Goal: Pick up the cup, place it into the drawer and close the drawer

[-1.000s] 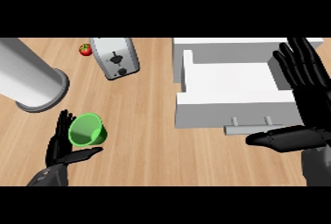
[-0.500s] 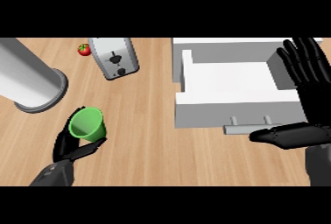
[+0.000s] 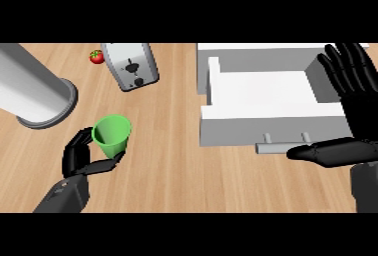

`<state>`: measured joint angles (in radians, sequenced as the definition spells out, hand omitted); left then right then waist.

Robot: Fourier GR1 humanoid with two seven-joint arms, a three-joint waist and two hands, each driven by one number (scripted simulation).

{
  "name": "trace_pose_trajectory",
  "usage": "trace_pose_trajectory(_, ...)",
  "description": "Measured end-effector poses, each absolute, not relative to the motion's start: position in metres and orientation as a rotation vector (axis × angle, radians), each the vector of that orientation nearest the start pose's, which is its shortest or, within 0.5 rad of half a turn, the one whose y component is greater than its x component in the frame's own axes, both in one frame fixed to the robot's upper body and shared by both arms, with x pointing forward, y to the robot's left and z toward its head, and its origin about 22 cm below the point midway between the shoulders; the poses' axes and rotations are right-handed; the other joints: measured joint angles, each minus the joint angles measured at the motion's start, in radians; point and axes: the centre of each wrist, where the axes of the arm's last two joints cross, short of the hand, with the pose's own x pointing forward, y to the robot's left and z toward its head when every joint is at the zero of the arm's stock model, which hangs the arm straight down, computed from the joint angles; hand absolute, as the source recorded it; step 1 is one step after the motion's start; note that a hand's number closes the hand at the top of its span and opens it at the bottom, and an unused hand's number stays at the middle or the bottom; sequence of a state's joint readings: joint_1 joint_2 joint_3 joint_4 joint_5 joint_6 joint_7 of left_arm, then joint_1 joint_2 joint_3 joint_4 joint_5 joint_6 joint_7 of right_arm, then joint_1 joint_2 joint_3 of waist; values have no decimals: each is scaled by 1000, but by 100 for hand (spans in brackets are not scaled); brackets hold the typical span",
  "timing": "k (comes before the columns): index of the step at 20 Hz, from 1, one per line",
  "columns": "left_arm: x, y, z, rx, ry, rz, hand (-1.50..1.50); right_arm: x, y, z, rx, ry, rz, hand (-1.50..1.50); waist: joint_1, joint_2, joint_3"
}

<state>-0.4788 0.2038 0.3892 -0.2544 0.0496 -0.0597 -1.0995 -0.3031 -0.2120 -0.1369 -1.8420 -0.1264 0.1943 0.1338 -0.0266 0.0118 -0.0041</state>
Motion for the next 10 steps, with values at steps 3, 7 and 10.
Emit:
trace_pose_trajectory(3, 279, 307, -135, 188, -1885, 227, 150, 275, -267, 154, 60, -1995, 278, -150, 1, -2, 0)
trace_pose_trajectory(7, 288, 295, -132, 151, -1917, 248, 150, 273, -268, 156, 61, -1995, 271, -150, 0, -2, 0)
trace_pose_trajectory(10, 299, 284, -125, 87, -1952, 239, 150, 273, -265, 156, 58, -1993, 275, -150, 5, -5, 1)
